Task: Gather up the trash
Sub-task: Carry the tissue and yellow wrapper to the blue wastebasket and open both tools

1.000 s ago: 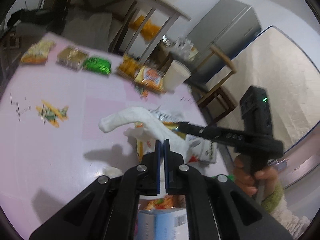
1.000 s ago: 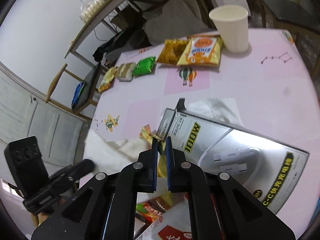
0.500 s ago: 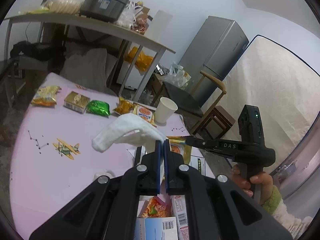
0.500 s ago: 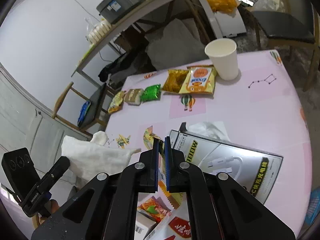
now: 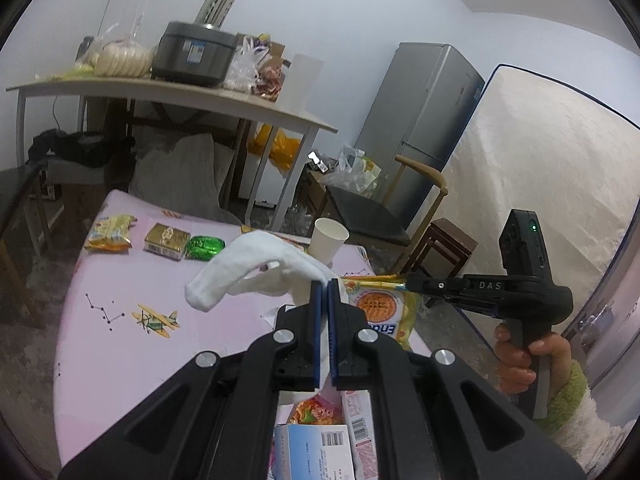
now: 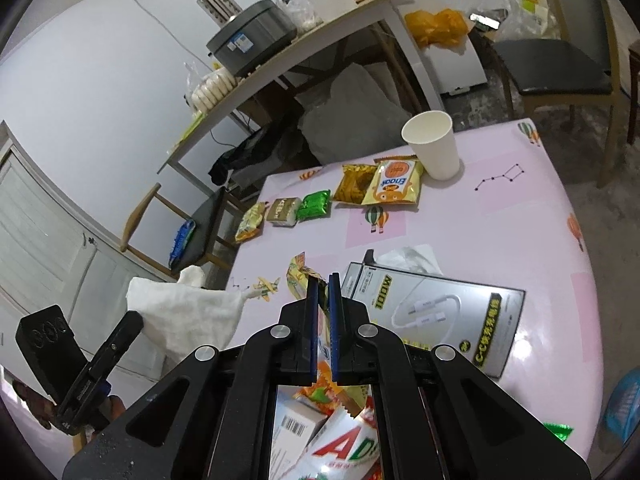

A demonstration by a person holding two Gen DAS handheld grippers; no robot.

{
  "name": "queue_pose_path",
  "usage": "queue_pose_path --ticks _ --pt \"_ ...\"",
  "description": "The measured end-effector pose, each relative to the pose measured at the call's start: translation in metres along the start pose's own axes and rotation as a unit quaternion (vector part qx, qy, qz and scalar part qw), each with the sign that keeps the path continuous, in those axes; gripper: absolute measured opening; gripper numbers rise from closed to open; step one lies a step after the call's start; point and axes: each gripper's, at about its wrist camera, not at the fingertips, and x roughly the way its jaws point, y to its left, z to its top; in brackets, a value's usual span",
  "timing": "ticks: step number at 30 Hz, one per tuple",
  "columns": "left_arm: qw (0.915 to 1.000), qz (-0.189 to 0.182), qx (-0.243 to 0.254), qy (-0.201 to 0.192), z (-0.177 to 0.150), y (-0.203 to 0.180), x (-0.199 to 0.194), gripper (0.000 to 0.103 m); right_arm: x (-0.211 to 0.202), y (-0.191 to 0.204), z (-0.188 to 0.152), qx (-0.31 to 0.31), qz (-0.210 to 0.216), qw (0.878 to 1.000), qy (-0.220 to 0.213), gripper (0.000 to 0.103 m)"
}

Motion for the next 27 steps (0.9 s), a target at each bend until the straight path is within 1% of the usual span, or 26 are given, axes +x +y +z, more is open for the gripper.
queue_pose_path --ticks 7,13,18,27 --pt "0.9997 -0.005 0.014 -0.017 0.000 -0.014 -0.018 0.002 -0.038 0.000 -0.010 0.008 0.006 1.000 -0.023 0.003" --pt "0.9997 -0.011 0.012 -0.017 -0.008 -0.021 -0.024 0.002 -0.061 -0.003 -0.021 0.017 0.006 0.999 -0.035 0.003" --pt "0.9998 -0.017 0.001 -0.012 -0.013 -0.024 -0.025 0.002 -0.077 -0.009 -0.031 0.026 0.004 0.999 -0.043 0.003" --pt "0.9992 -0.038 -0.009 -0.012 -0.019 -0.032 -0.028 0.002 -0.099 -0.018 -0.047 0.045 -0.004 0.998 -0.054 0.003"
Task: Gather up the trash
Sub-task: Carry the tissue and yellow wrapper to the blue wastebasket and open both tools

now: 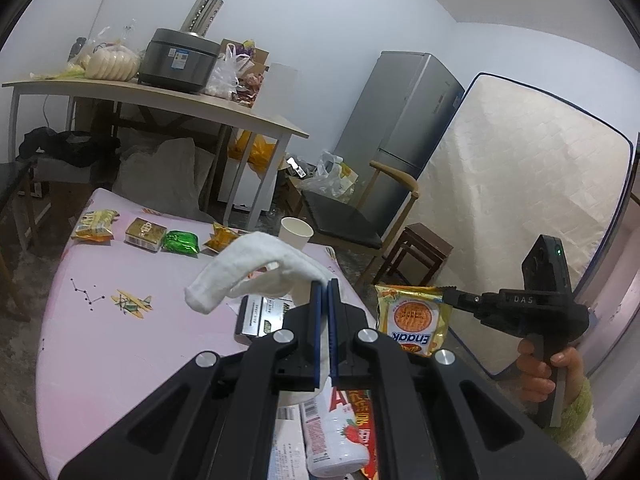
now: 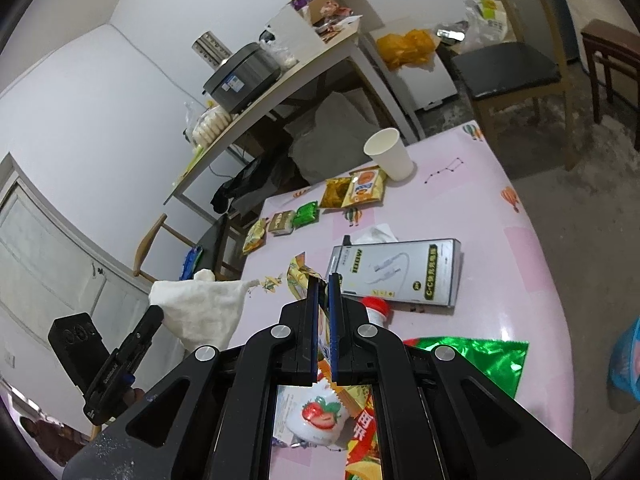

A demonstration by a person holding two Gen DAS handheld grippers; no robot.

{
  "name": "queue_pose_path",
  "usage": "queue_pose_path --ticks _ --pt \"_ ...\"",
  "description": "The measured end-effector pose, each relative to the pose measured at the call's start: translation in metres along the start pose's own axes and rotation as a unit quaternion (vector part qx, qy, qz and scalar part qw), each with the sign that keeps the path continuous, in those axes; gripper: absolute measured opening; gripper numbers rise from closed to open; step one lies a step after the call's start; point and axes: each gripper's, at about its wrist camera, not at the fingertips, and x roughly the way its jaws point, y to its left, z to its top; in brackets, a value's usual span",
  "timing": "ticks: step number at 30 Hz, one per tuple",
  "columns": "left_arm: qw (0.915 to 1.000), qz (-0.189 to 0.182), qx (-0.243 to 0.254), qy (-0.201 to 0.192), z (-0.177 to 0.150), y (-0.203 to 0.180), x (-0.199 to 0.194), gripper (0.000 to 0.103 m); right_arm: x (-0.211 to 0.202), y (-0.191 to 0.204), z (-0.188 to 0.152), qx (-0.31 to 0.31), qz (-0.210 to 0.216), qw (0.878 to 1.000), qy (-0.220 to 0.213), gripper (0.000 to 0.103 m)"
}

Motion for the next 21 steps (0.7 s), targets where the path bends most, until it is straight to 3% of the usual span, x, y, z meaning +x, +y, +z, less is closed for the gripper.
queue_pose_path --ticks 13,21 --pt "0.9996 -0.025 0.012 0.000 -0.001 -0.029 -0.002 0.002 -0.037 -0.012 -0.012 0.017 -0.004 0.999 -0.036 0.003" --pt "0.9975 -0.047 0.042 0.031 -0.003 -0.078 0.023 0.002 -0.082 -0.044 -0.024 0.046 -0.009 0.996 -0.075 0.003"
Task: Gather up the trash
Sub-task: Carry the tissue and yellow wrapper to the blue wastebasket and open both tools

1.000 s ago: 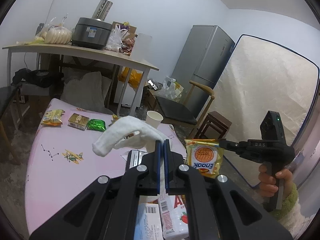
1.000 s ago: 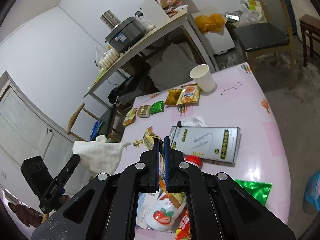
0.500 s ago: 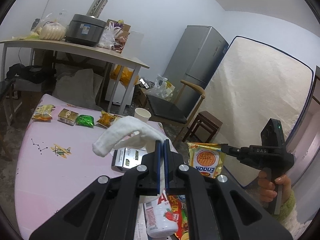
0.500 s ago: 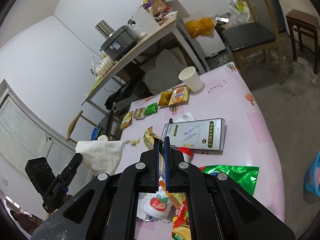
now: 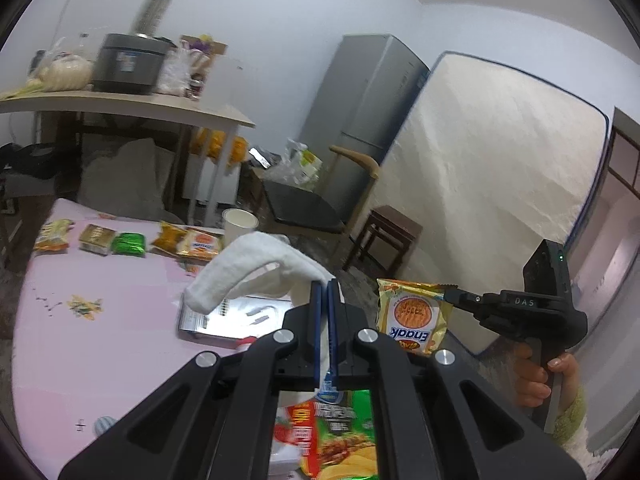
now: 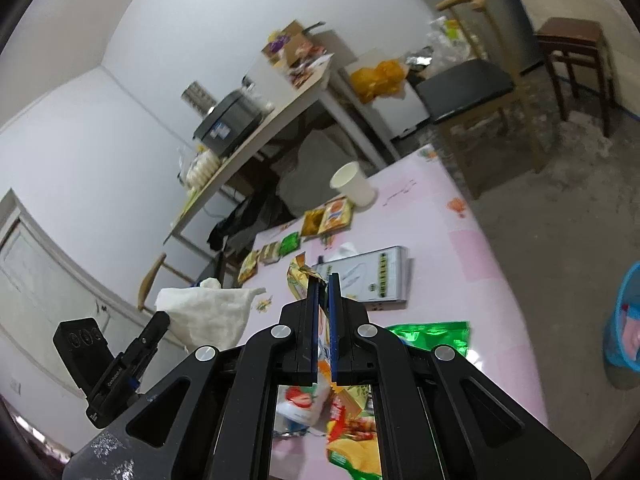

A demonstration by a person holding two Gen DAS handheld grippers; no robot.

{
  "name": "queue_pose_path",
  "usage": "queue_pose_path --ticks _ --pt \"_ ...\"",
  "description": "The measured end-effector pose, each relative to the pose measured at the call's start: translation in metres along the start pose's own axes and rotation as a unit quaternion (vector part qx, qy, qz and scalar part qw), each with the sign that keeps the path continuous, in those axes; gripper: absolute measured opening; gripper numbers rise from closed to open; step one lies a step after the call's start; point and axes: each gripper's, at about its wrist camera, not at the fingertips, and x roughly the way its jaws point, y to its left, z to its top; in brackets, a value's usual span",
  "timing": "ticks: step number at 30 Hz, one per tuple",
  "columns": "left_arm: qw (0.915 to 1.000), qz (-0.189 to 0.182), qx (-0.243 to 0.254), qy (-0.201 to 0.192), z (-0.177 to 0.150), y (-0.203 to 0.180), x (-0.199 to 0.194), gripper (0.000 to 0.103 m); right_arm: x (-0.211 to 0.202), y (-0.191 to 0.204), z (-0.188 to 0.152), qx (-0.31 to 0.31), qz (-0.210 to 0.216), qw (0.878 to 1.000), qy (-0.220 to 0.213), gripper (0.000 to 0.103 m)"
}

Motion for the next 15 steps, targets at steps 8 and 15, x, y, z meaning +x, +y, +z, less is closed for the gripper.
queue_pose_path --ticks 8,15 --pt "0.9949 -0.063 0.042 0.066 0.003 -0.088 0.074 0.002 -0.088 -0.080 -0.010 0.055 -0.044 0.995 -0.073 0.003" --pt "0.9721 -0.128 0.099 0.170 -0.028 -0.203 0.184 0.002 -0.176 -0.184 -0.041 0.143 -0.131 0.972 -0.132 0.003"
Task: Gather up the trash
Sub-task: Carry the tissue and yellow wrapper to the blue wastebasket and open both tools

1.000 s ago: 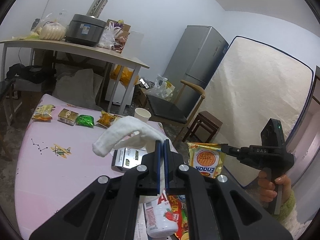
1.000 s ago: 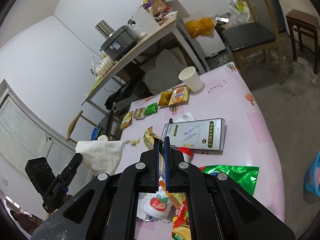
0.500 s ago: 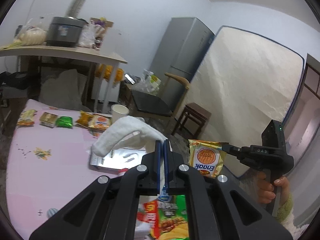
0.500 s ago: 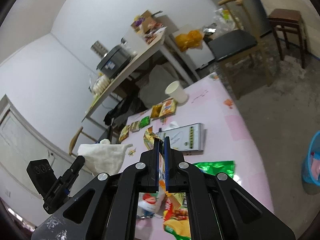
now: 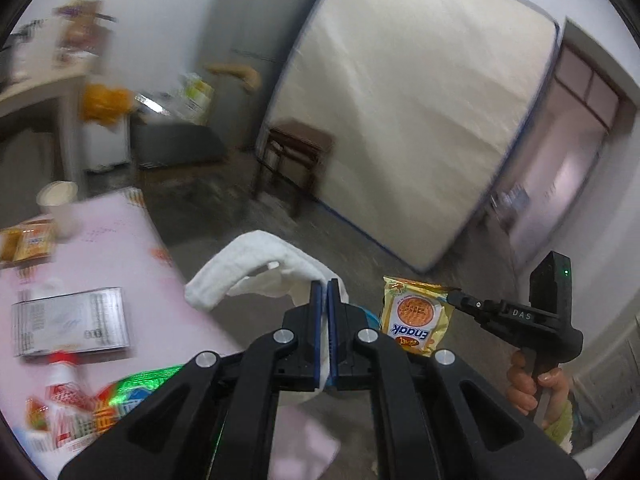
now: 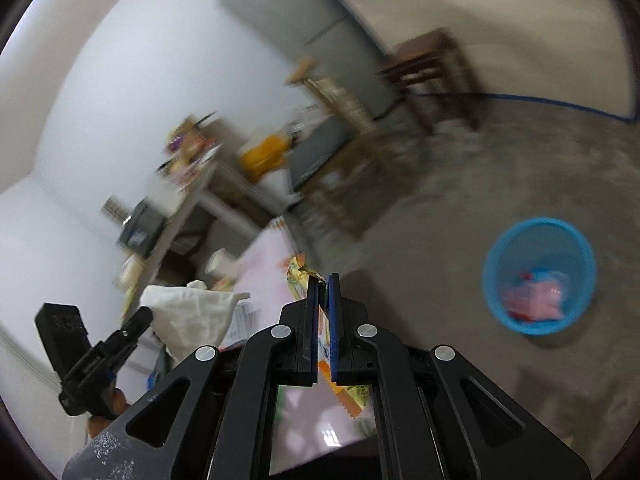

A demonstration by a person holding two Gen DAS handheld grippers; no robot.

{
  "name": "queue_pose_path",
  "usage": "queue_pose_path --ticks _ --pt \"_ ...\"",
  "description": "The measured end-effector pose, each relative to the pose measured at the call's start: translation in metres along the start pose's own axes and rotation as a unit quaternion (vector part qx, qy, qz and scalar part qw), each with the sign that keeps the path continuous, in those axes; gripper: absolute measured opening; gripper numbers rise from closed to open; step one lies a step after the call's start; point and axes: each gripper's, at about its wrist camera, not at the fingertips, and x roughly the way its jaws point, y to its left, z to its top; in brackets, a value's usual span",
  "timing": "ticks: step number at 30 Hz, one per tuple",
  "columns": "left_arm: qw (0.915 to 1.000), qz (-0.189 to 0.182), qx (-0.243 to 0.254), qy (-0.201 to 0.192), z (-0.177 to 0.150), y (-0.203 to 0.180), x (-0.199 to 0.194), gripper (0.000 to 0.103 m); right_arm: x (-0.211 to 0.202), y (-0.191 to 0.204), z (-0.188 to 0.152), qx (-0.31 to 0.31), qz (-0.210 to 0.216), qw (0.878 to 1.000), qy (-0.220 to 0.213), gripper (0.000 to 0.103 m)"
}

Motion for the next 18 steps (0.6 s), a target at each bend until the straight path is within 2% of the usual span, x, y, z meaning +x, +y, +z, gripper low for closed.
queue_pose_path --ticks 5,10,14,17,18 --pt "0.9960 -0.019 0.031 0.082 0.003 -0.049 0.113 0.002 -0.013 -0.077 0.007 0.053 -0.071 0.996 -0.023 0.003" --pt "0.9842 -0.035 0.037 0.170 -0.017 -0.089 0.234 0.002 0.013 -0.147 0.010 0.106 -0.131 0.985 -0.025 0.003" --pt "0.9741 -0.037 0.051 0.217 -0.039 -0.114 0.312 0.003 0.046 -0.194 0.013 0.141 -0.156 0.978 -0.011 0.003" --pt "0.9701 -0.027 0.066 0.232 -0.051 -0.130 0.360 0.003 0.067 -0.226 0.017 0.163 -0.175 0.971 -0.011 0.004" --pt "0.9678 -0.024 0.075 0.239 -0.057 -0.135 0.373 0.009 0.070 -0.236 0.017 0.170 -0.179 0.969 -0.011 0.009"
